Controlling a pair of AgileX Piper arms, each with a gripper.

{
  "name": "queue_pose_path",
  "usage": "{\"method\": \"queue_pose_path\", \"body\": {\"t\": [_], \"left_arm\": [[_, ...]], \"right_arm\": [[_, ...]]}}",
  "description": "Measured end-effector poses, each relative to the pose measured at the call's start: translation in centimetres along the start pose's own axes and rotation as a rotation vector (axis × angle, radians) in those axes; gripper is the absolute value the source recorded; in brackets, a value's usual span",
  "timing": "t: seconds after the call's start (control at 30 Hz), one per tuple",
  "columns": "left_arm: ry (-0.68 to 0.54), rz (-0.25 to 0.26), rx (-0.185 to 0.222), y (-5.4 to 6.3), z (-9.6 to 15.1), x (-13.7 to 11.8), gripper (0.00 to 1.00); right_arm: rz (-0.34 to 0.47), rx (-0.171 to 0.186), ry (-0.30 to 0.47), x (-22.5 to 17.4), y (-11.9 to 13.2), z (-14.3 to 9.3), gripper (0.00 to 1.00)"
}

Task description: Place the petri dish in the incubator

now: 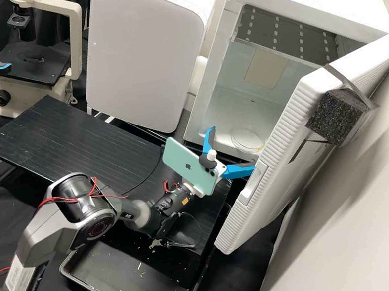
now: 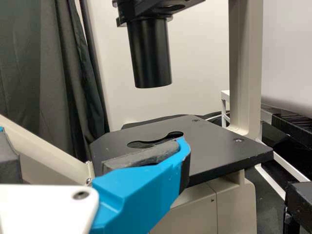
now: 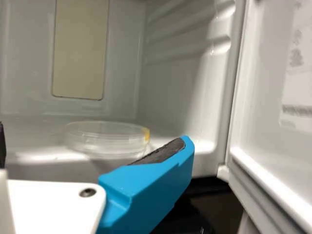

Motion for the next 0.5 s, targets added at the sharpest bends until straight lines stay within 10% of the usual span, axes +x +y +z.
{"method": "queue_pose_path", "body": {"t": [0.5], "left_arm": [[0.0,0.0,0.0,0.0,0.0,0.0,1.0]], "right_arm": [[-0.023,0.14,-0.136,-13.6,3.0,-2.9,1.0]]}}
